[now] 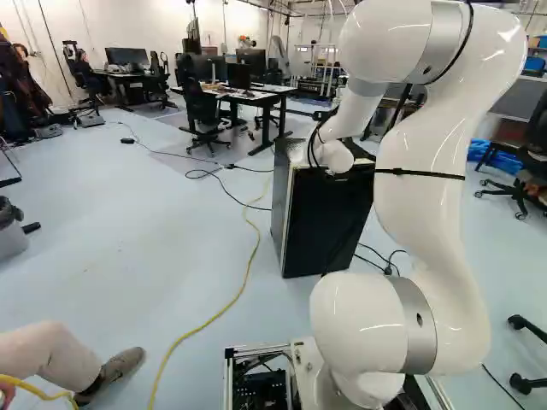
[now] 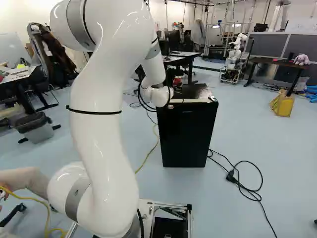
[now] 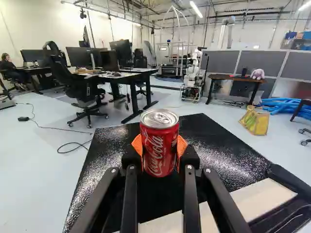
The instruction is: Grab a drink from the fridge
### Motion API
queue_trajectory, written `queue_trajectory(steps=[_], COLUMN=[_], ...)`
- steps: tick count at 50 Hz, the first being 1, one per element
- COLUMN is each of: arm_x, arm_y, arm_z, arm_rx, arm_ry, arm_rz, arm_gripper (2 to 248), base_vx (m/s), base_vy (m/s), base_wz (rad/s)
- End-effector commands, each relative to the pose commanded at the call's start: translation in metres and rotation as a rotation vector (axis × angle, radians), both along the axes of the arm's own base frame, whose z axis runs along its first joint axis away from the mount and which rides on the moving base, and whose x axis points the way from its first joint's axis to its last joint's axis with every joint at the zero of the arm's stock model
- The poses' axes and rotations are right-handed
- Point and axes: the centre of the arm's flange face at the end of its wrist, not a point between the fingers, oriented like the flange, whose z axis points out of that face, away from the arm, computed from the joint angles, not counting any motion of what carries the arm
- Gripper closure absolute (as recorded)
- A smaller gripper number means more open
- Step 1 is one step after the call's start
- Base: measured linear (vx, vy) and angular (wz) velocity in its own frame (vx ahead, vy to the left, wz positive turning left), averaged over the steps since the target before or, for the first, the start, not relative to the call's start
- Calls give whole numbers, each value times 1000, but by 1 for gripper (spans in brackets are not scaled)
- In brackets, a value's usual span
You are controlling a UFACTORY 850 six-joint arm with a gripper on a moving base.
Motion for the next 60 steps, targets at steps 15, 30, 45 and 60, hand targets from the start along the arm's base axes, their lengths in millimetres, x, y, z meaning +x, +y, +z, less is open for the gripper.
queue_trajectory(steps=[15,30,45,60], arm_x=[-23,-55,-99,-151], arm_y=[16,37,61,85], arm_z=[6,11,15,13], arm_rx=[4,8,12,16], arm_ry=[18,43,74,111], arm_rz=[20,47,82,122], arm_gripper=[163,163,163,163], base_vx=[0,0,0,0], base_vy=[0,0,0,0], base_wz=[0,0,0,0])
